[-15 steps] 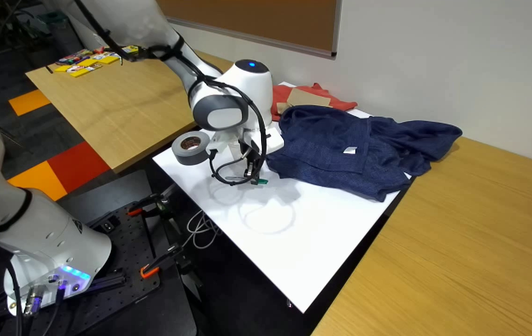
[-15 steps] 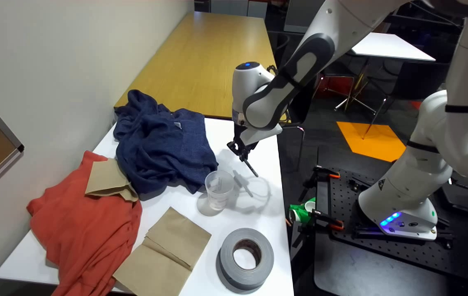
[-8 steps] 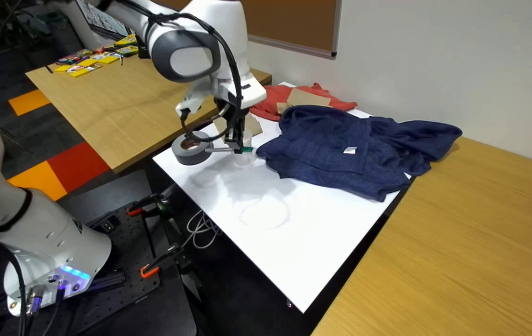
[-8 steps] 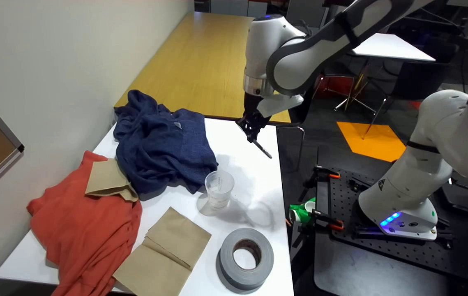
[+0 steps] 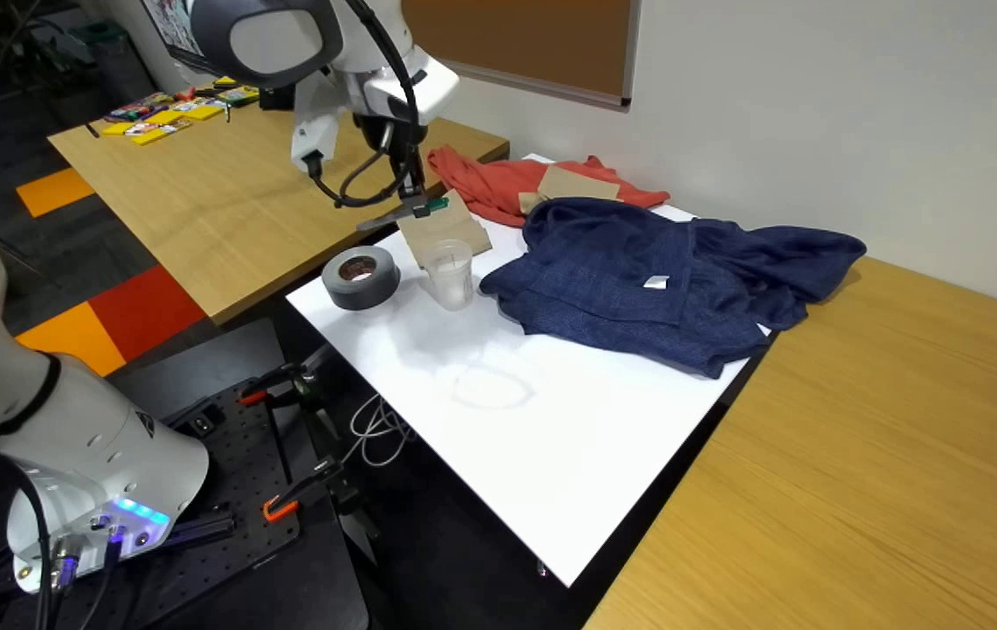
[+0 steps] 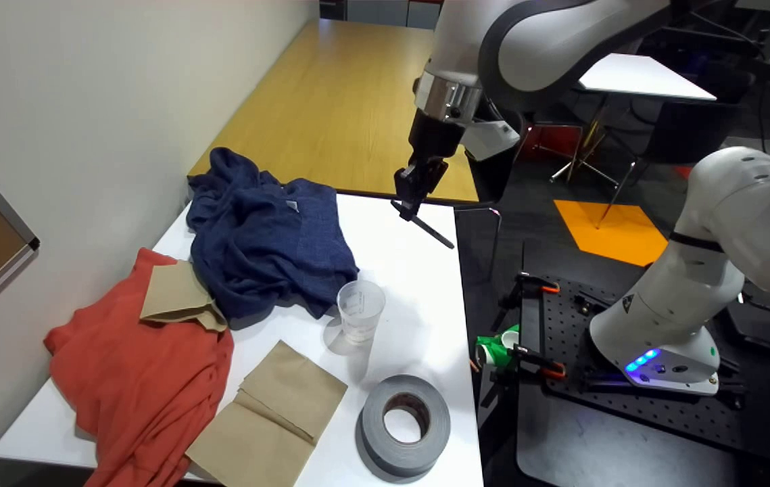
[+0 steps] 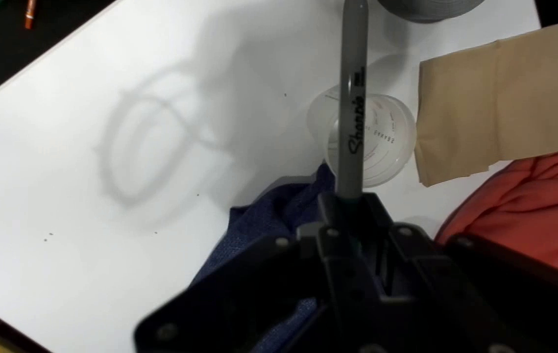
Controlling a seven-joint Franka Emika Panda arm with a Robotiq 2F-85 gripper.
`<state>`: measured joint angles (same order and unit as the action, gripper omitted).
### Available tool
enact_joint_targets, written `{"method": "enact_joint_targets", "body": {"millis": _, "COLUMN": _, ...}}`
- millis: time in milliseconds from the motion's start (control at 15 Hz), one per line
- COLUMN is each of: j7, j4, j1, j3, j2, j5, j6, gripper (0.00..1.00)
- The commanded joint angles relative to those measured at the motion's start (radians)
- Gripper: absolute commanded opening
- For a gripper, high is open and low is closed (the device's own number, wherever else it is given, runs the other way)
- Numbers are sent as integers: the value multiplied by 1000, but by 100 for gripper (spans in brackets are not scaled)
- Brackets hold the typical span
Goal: Put the green pen inside the clear cup
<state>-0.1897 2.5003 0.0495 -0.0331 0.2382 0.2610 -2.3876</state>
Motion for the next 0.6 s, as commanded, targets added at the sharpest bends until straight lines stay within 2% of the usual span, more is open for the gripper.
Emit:
{"method": "enact_joint_targets", "body": {"millis": 0, "j7": 30, "j4": -2, "j1": -11, "j3": 13, "j2": 6, "j5": 23, "j6": 19, "gripper": 15}}
{"method": "enact_joint_targets", "body": {"millis": 333, "j7": 38, "j4": -2, "j1": -10, "j3": 13, "j2": 11, "j5": 29, "j6": 45, "gripper": 15}}
{"method": "enact_joint_targets", "body": {"millis": 400, "j7": 65, "j4": 0, "j1": -3, "j3": 8, "j2": 3, "j5": 50, "j6": 15, "gripper": 4}}
{"method": "enact_joint_targets", "body": {"millis": 533, "j7": 203, "j4": 3, "j1": 36, "j3": -17, "j2": -22, "j5": 176, "j6": -93, "gripper": 4}}
